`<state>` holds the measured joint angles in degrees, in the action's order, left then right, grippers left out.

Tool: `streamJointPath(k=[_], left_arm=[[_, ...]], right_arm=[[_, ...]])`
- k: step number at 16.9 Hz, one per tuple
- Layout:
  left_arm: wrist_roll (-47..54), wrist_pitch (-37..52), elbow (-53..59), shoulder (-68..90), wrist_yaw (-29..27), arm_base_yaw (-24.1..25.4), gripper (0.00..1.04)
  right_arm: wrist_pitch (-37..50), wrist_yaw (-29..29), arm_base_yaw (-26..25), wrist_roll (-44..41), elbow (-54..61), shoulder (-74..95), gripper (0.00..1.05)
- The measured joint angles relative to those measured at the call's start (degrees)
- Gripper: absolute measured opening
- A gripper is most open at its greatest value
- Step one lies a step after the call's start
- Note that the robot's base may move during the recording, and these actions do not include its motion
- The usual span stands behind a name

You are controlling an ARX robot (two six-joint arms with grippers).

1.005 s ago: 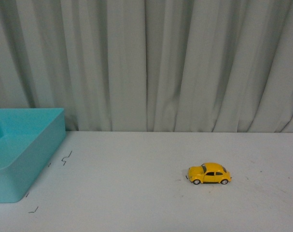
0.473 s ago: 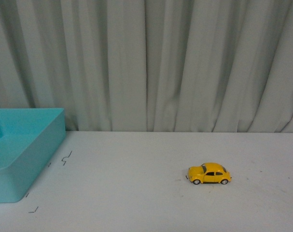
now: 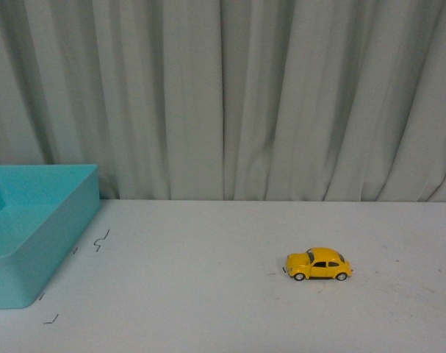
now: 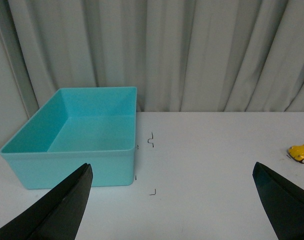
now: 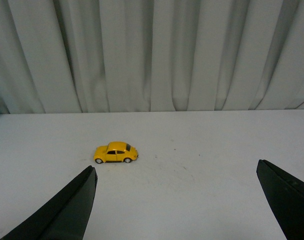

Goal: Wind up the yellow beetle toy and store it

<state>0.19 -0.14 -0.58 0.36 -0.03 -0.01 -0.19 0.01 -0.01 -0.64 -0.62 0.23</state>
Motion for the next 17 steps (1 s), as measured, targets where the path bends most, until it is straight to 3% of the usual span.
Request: streamJointPath(k=[17], left_arm=[[0.00, 0.02, 0.00, -0.02, 0.00, 0.00, 0.98]], right_arm=[[0.00, 0.00, 0.00, 0.00, 0.00, 0.00, 0.98]])
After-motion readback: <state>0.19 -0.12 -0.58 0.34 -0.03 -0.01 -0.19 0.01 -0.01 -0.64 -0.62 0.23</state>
